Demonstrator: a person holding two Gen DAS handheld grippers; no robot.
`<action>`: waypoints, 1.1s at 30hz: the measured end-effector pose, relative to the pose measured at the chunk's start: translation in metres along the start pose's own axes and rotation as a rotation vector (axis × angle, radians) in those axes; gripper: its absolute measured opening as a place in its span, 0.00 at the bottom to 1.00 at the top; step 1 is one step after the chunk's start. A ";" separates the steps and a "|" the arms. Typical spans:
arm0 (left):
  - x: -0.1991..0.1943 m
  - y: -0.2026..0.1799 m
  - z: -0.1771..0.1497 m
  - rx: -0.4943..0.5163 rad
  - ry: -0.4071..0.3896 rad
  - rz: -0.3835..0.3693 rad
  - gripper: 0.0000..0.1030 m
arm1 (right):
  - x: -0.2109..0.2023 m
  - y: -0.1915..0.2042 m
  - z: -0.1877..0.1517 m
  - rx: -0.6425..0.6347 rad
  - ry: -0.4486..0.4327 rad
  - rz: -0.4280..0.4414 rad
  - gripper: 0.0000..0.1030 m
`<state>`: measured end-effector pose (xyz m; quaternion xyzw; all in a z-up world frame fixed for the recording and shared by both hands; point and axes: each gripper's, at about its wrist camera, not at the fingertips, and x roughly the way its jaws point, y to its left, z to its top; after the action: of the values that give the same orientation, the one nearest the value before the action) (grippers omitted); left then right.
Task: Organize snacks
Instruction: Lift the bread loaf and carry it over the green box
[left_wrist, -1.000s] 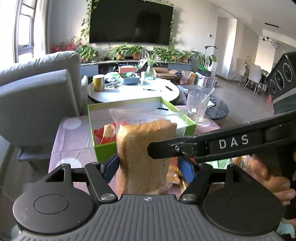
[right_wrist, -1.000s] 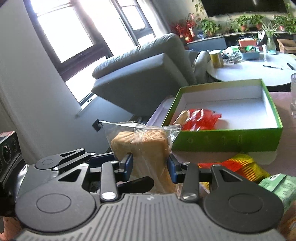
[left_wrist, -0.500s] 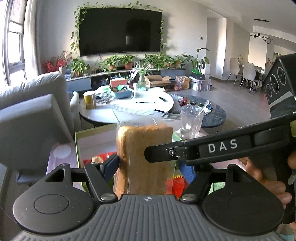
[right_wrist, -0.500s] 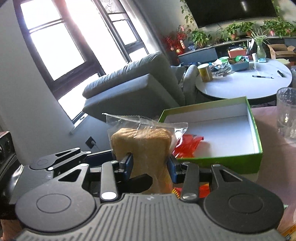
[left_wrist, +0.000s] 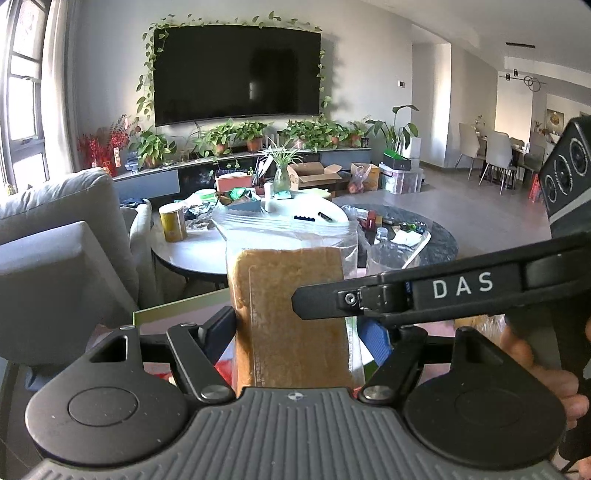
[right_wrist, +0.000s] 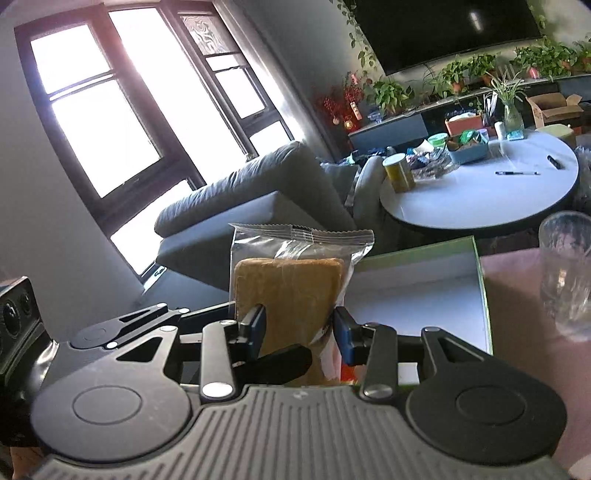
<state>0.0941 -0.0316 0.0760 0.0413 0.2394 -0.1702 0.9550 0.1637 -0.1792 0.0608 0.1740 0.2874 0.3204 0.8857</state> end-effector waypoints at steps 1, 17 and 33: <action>0.003 0.001 0.002 -0.003 -0.002 -0.002 0.67 | 0.001 -0.002 0.003 0.001 -0.004 -0.001 0.40; 0.002 0.003 0.024 0.004 -0.062 -0.010 0.71 | 0.002 -0.001 0.028 -0.038 -0.067 -0.020 0.41; 0.062 0.013 0.016 -0.054 0.041 -0.039 0.71 | 0.033 -0.034 0.029 -0.013 -0.002 -0.072 0.41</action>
<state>0.1566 -0.0412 0.0613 0.0145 0.2642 -0.1815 0.9471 0.2185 -0.1854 0.0538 0.1584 0.2904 0.2899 0.8981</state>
